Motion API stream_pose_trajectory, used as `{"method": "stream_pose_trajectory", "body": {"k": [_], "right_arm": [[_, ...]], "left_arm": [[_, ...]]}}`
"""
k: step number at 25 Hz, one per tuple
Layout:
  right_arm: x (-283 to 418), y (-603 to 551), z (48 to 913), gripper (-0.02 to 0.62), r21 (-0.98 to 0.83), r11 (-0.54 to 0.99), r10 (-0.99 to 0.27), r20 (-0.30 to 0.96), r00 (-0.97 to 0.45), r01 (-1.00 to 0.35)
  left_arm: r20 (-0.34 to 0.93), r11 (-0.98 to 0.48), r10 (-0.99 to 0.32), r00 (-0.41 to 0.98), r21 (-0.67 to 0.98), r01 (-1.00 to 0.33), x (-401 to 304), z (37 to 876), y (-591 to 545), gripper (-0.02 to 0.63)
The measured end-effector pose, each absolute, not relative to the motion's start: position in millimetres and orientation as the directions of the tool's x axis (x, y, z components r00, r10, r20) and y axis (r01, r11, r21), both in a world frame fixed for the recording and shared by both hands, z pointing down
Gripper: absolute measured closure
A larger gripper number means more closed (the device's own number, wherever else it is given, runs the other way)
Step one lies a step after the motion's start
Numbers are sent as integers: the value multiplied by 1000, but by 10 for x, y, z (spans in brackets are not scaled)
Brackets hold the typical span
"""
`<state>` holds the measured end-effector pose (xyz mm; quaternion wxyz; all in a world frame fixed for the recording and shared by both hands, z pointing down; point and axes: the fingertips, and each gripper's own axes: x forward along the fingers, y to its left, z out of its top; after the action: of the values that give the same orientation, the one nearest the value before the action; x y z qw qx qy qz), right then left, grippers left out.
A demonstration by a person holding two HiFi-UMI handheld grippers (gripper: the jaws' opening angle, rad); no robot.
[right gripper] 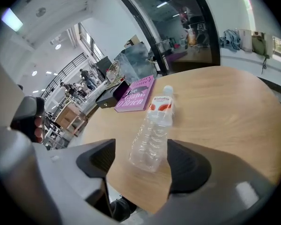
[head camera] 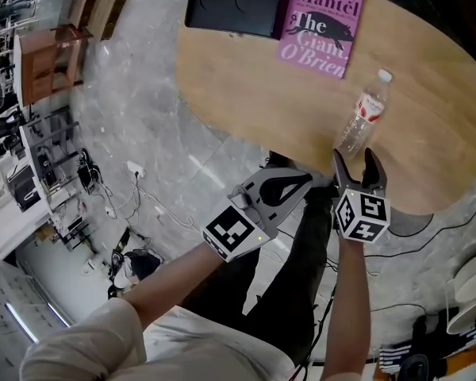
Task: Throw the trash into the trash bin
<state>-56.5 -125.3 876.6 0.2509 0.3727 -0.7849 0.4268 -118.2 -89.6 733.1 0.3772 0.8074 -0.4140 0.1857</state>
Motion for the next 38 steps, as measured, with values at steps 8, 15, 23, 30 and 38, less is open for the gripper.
{"method": "stream_pose_trajectory", "body": {"k": [8,15,23,30,38], "right_arm": [[-693,-1321,9181,201,-395,292,-407,773,-486,-871],[-672,-1358,9216,272,-343,238,-425,805,-415,-909],[-684,-1319,9022,276,-384,265,-428,775,-465,-884],[-580,-1221,8786,276,-413,284,-429,752,-500,-865],[-361,-1033,8549,276,-431,284,-433,739,-516,-856]], "left_arm": [[623,-317,-527,578,487,-814,-1391,7570,-871,600],[629,-317,-520,578,487,-814,-1471,7608,-863,600],[624,-353,-518,585,467,-811,-1441,7532,-839,600],[621,-396,-491,611,466,-791,-1259,7395,-789,600],[615,-467,-439,655,467,-751,-968,7251,-737,600]]}}
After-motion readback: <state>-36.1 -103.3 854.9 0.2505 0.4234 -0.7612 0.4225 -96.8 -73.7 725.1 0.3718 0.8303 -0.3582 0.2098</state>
